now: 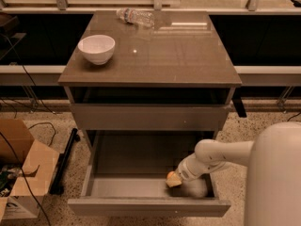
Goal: Pick orange from middle drawer and place on counter
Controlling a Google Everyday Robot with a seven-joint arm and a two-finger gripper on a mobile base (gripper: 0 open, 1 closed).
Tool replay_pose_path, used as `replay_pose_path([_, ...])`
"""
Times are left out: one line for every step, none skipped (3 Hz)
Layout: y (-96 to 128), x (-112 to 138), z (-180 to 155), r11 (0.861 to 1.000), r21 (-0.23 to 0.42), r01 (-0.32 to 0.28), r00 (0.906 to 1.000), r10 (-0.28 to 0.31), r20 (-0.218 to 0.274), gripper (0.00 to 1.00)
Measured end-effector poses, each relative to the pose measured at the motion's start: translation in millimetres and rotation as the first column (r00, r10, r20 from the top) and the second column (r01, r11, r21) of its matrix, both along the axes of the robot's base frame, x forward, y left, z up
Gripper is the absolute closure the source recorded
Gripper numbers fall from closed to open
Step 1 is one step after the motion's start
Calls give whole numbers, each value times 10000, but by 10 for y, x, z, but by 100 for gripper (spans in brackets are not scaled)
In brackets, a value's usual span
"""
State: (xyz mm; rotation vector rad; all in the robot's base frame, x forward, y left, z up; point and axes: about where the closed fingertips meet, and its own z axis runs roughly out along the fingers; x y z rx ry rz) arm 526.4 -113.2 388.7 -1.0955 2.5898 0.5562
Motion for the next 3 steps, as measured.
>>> replay_pose_path([-14, 105, 333, 9975, 700, -99, 9981, 56, 610, 100])
replay_pose_path([-40, 162, 772, 9884, 1449, -449, 9895, 240, 1427, 100])
replay_pose_path([-132, 106, 1263, 9846, 1470, -949, 9725, 601, 2251, 100])
